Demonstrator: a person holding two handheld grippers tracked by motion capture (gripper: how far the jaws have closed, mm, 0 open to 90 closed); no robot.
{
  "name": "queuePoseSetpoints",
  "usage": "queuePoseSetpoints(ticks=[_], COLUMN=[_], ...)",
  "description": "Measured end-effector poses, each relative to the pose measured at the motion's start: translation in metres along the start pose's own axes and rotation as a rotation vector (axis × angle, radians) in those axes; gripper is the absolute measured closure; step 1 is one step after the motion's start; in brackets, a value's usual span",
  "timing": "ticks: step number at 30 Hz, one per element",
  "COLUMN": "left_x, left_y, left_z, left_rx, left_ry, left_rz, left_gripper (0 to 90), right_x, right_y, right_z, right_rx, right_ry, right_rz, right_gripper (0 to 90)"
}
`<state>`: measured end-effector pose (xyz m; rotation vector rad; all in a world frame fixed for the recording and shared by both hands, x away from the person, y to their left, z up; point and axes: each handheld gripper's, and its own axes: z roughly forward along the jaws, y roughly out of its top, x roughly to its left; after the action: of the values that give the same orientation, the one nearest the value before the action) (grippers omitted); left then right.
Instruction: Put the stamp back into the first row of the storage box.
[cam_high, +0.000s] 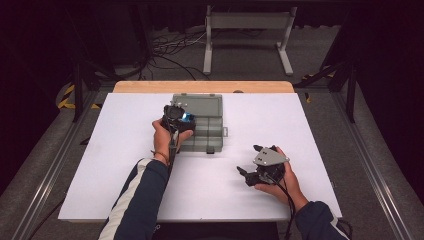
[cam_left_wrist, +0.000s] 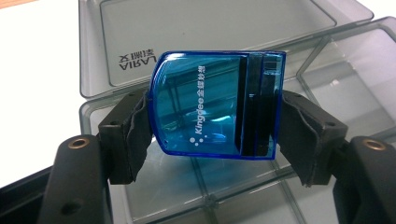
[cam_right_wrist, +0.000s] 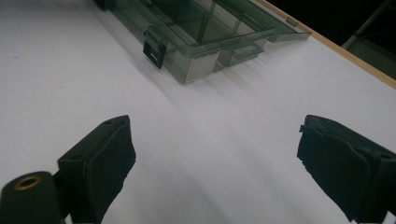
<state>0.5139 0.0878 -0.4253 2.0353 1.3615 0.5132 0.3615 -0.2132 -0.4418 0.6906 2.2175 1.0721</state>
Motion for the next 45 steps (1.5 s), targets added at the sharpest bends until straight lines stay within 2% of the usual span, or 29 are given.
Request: queuePoseSetpoints(ticks=[4,13,15,25,32,34,45], left_x=[-0.003,-0.006,-0.006,-0.006,-0.006,-0.005,0.006], left_y=[-0.001,-0.004,-0.004,-0.005,-0.005,-0.005,-0.005], left_z=[0.000,-0.002,-0.004,-0.005,-0.009,-0.011,-0.024], left_rx=[0.004,0.006,0.002,-0.006,-0.014,-0.021,-0.059], left_ry=[-0.014,-0.014,-0.002,-0.017,-0.015,-0.024,-0.057], left_rz=[0.001,0.004,0.011,0.005,0.028,0.046,0.082], left_gripper=[31.3,31.2,31.2,28.0,28.1,28.2,31.5], right_x=[0.000,0.001,0.001,0.001,0.001,0.001,0.002], right_y=[0.000,0.001,0.001,0.001,0.000,0.000,0.000], right_z=[0.000,0.000,0.000,0.000,0.001,0.001,0.001], right_rx=[-0.001,0.002,0.003,0.003,0.005,0.005,0.008], right_ry=[-0.001,-0.001,0.000,0.001,0.000,0.001,0.000], right_rz=[-0.001,-0.003,-0.003,-0.006,-0.003,-0.004,-0.005], right_gripper=[10.4,10.5,10.5,10.5,10.6,10.6,10.6])
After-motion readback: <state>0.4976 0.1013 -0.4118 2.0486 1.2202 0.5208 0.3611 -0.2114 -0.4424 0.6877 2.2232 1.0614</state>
